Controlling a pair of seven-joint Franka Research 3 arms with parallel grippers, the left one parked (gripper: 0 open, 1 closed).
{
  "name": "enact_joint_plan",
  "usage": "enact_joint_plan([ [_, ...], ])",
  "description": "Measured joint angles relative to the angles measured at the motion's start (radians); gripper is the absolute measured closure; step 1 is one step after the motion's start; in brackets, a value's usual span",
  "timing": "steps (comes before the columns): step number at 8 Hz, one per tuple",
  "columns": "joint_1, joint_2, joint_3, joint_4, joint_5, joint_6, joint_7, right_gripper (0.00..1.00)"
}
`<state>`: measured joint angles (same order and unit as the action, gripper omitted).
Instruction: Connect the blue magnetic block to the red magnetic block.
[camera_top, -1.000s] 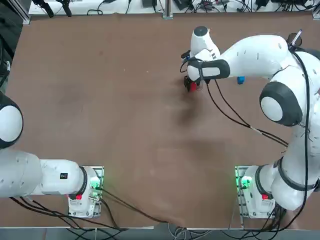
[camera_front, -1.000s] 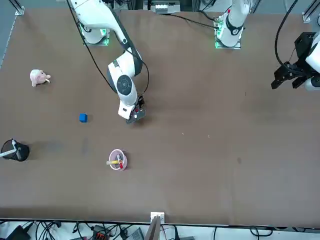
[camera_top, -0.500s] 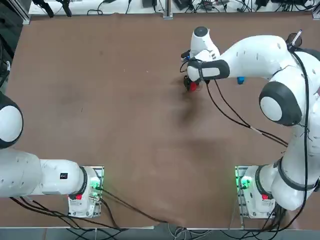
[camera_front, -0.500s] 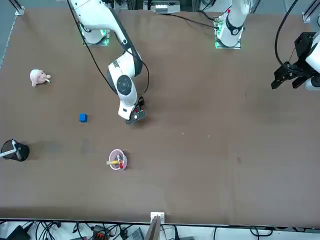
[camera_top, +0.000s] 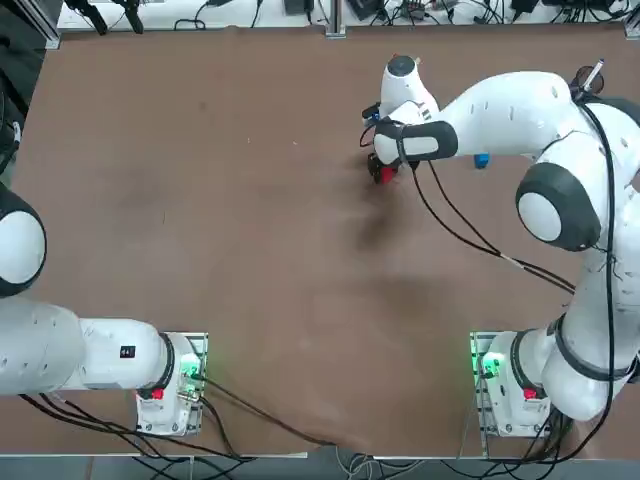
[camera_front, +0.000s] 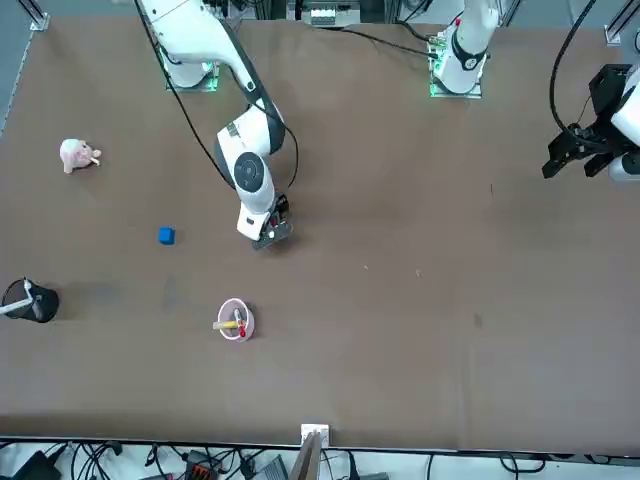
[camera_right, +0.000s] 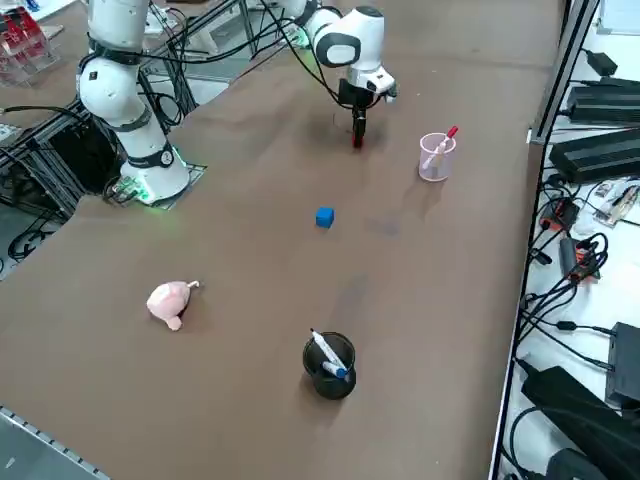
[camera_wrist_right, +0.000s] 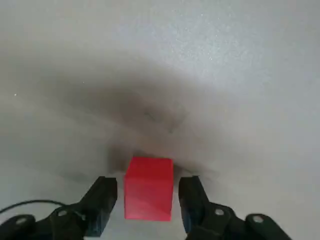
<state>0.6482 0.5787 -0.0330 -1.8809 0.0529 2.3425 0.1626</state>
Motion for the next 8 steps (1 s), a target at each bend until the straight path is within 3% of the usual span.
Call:
enact_joint_plan([
  [2,0.000,0.002,0.000,0.000,0.000,0.000,0.000,0.32],
  [5,-0.002,0.002,-0.004,0.004,0.000,0.000,0.033,0.52],
  [8,-0.005,-0.005,-0.032,0.015,0.004,-0.011,0.168,0.52],
])
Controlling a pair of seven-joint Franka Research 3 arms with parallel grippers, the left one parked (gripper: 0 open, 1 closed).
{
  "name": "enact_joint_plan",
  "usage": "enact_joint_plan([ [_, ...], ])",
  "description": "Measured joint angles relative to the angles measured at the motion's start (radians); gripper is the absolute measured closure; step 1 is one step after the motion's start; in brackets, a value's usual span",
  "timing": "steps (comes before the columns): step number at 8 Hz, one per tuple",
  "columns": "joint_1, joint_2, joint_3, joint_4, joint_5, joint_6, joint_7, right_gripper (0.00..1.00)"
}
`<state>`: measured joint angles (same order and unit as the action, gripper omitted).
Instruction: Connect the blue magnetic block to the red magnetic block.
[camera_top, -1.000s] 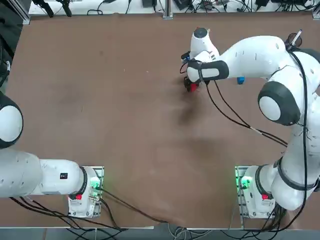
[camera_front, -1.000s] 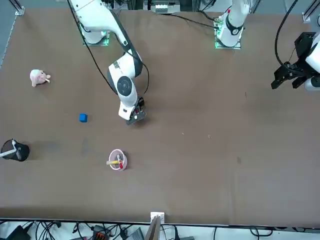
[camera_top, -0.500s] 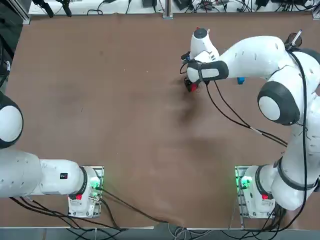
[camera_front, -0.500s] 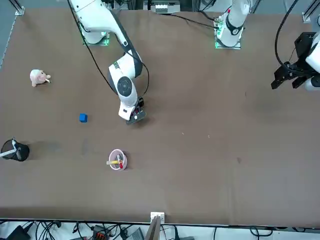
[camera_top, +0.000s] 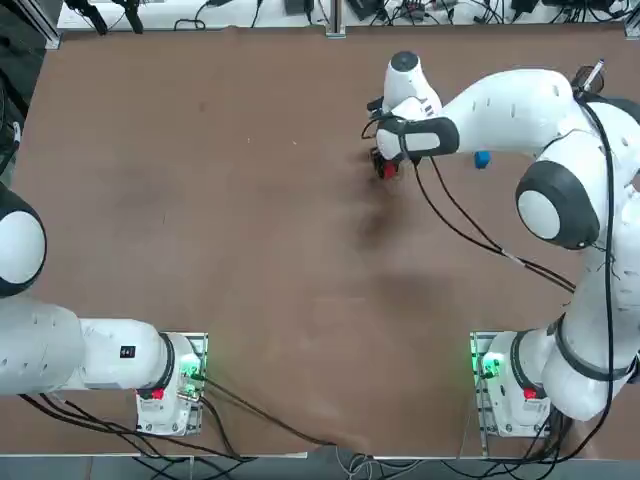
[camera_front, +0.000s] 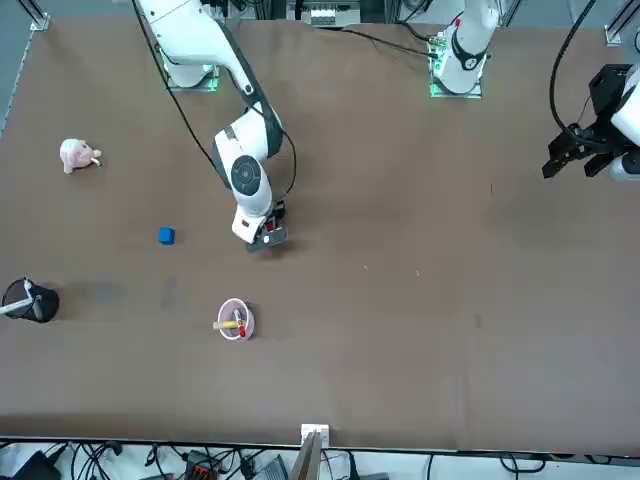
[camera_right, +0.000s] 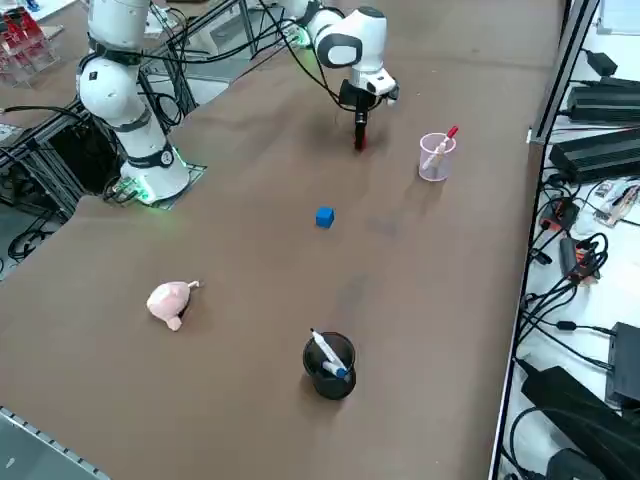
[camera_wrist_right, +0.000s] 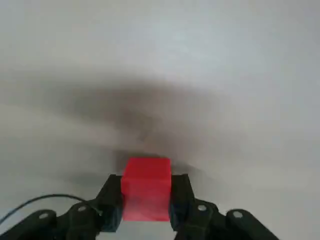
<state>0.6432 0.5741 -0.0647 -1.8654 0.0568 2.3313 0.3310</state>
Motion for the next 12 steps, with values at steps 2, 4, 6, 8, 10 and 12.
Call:
enact_joint_plan([
  [2,-0.002,-0.038,-0.043,0.009,0.002,-0.035,0.318,0.52],
  [4,-0.004,-0.081,-0.077,0.010,-0.001,-0.072,0.472,0.52],
  [6,-0.004,-0.131,-0.127,0.010,0.000,-0.186,0.616,0.52],
  [8,-0.028,-0.179,-0.175,0.004,0.001,-0.249,0.743,0.52],
  [10,-0.104,-0.193,-0.181,-0.025,0.046,-0.248,0.824,0.52],
  [12,-0.191,-0.193,-0.185,-0.059,0.179,-0.226,0.860,0.52],
])
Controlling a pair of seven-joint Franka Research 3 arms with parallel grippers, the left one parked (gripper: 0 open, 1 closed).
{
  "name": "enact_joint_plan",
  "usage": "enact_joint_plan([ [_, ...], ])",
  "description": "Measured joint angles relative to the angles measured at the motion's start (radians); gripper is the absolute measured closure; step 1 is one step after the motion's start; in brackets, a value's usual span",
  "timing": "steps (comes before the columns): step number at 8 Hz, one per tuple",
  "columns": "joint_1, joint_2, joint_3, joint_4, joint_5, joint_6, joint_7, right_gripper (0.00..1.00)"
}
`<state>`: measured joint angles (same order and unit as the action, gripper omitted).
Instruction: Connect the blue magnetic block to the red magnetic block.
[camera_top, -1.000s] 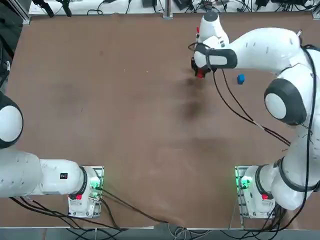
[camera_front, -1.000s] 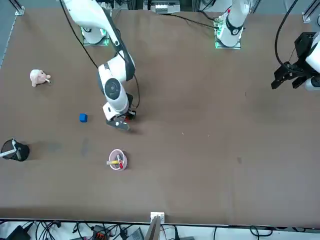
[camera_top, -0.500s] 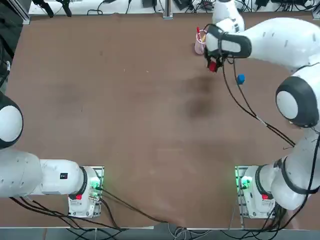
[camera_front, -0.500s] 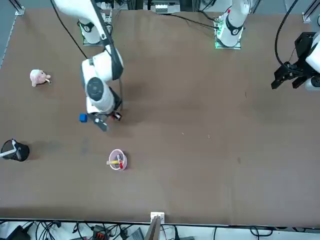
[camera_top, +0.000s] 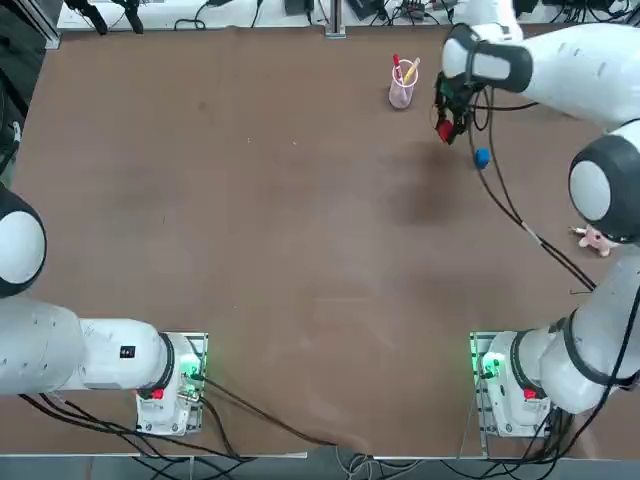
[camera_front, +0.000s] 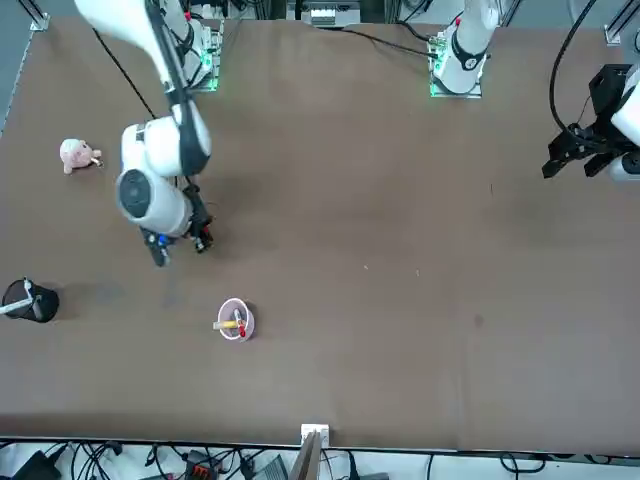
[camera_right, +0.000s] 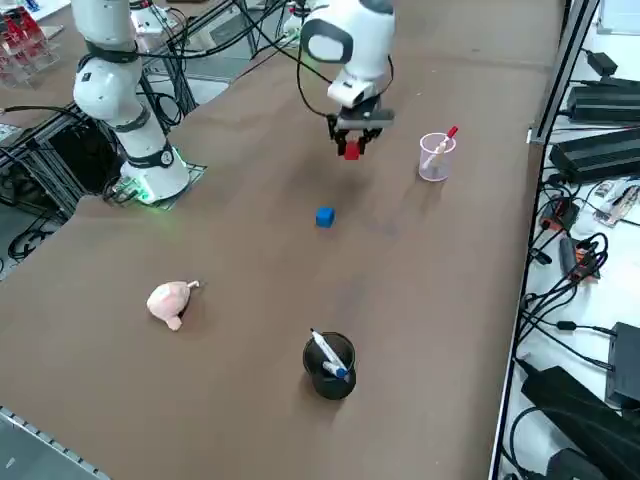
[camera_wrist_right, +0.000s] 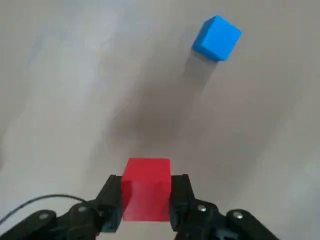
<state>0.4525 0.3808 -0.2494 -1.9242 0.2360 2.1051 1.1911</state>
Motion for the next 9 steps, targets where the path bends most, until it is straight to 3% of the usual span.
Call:
enact_joint_plan([
  [4,-0.090,-0.007,0.000,-0.163,0.085,0.252,0.016,0.52],
  [6,-0.103,-0.007,0.000,-0.201,0.148,0.310,0.019,0.52],
  [9,-0.114,0.006,0.001,-0.244,0.154,0.382,0.024,0.52],
])
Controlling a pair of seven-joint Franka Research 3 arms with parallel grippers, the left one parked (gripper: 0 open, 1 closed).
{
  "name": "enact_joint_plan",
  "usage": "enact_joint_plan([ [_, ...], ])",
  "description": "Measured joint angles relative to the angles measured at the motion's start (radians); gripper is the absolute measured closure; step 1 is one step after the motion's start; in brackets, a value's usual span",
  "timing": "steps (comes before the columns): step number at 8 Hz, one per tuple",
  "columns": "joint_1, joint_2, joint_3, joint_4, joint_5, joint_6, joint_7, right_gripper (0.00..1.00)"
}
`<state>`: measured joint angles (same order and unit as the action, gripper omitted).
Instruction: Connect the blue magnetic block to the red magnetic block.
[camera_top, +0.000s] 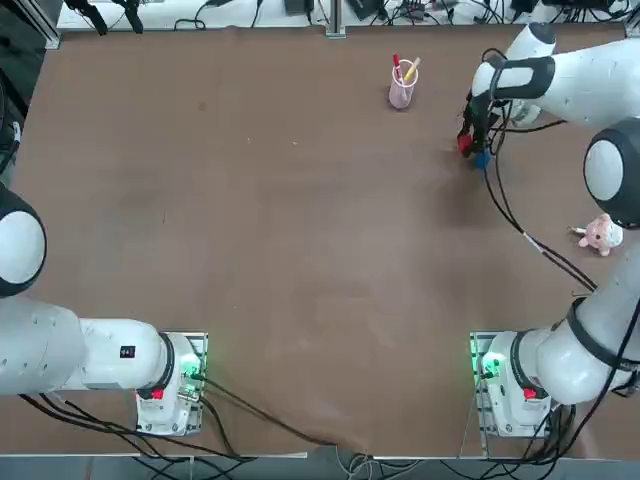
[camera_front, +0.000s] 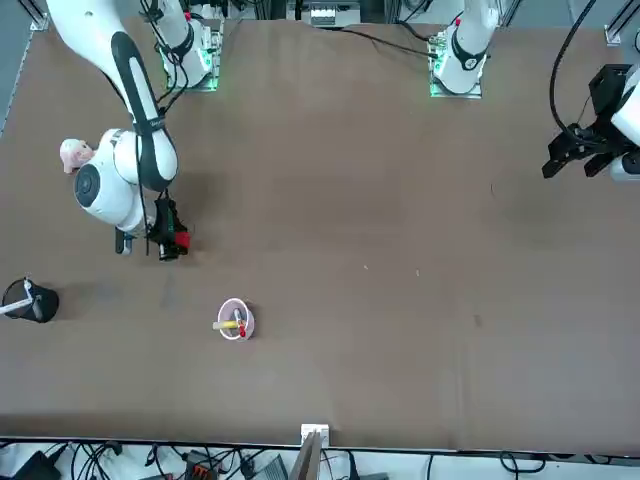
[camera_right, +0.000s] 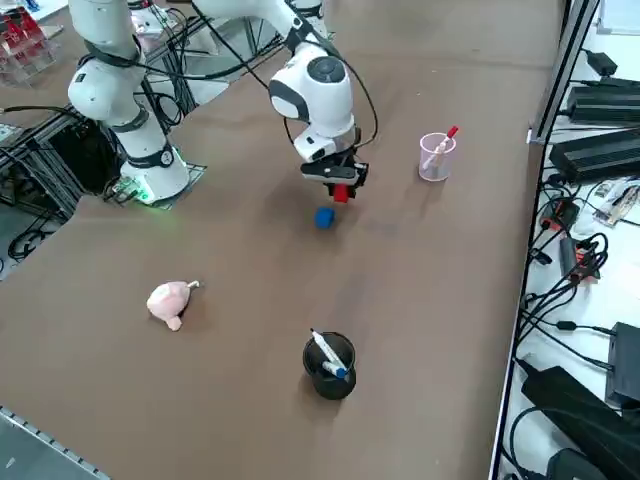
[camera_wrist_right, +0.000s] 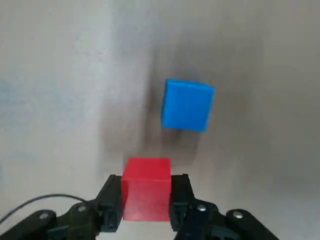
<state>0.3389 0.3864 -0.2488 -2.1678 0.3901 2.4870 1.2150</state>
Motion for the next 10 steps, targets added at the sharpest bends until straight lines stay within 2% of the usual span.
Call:
enact_joint_plan([
  [3,0.000,0.025,0.002,-0.022,0.000,0.054,0.001,0.52],
  [10,0.000,0.027,0.003,-0.047,0.002,0.087,0.014,0.52],
])
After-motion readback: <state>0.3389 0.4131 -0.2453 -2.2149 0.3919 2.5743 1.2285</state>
